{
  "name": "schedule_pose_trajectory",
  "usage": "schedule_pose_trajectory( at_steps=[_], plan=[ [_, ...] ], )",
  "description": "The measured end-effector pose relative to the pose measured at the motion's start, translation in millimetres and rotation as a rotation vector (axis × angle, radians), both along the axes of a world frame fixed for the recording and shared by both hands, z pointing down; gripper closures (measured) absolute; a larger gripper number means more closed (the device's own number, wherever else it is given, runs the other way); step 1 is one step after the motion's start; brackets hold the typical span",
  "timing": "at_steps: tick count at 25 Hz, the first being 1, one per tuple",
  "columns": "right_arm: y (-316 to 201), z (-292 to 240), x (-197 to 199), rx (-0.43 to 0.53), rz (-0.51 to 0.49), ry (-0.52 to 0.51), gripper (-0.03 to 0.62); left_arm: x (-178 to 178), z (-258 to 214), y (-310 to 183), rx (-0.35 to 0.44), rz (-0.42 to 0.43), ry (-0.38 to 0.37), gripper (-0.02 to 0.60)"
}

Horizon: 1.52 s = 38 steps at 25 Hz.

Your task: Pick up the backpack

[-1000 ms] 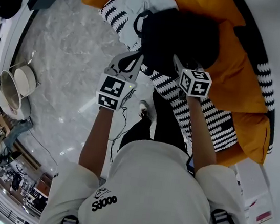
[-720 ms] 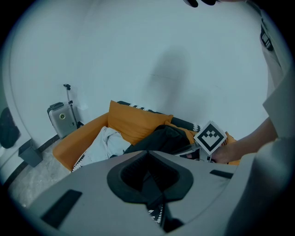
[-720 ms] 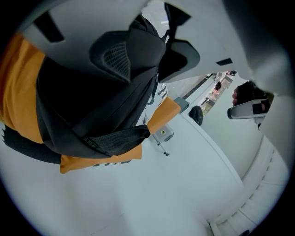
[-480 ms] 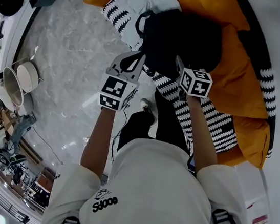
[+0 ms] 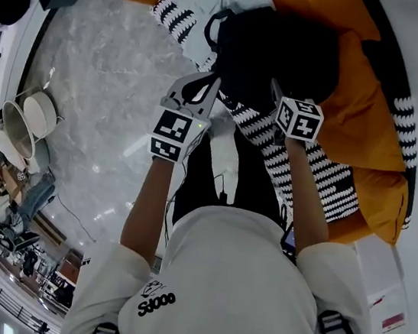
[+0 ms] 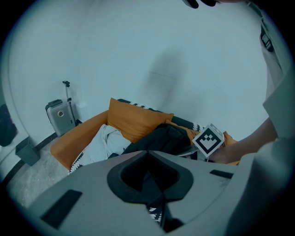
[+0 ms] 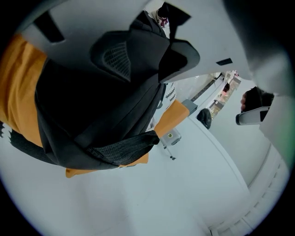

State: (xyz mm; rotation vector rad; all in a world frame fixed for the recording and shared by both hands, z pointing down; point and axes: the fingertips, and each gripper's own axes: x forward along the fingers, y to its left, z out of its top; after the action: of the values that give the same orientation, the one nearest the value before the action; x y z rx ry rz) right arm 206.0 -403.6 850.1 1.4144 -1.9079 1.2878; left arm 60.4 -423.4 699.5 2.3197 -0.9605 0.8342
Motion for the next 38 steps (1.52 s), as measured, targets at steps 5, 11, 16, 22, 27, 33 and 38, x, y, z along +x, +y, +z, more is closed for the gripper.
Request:
schedule_pose_trajectory(
  at_steps=[5, 11, 16, 22, 27, 33, 38],
  plan=[
    [-15.3, -6.5, -0.4, 0.021, 0.057, -0.004, 0.41, -18.8, -6.7, -1.4, -0.007, 0.015, -0.005, 0.558],
    [-35.1, -6.2, -4.3, 0.054, 0.134, -0.001, 0.381, -45.7, 3.7, -2.0, -0.023, 0.01, -0.015, 0.558],
    [-49.3, -18.7, -4.3, 0.154, 0.223, -0.091, 0.379, -49.5, 7.6, -8.1, -0.045, 0.021, -0.016, 0.558],
    [-73.1, -35.1, 4.3, 0.3, 0.311, -0.21, 0.379, -37.4, 10.2, -19.4, -0.038, 0.024, 0.002, 0.558],
    [-93.5, -28.7, 12.2, 0.313, 0.364, -0.221, 0.379, -36.0, 16.4, -28.3, -0.044, 0.016, 0.001, 0.558],
    [-121.0, -31.1, 17.9, 0.332, 0.499, -0.29, 0.379, -48.8, 16.0, -37.9, -0.052, 0.002, 0.002, 0.558],
    [-136.8, -18.8, 23.8, 0.321, 0.606, -0.287, 0.401, -59.1, 24.5, -37.0, -0.053, -0.006, -0.002, 0.558]
  ],
)
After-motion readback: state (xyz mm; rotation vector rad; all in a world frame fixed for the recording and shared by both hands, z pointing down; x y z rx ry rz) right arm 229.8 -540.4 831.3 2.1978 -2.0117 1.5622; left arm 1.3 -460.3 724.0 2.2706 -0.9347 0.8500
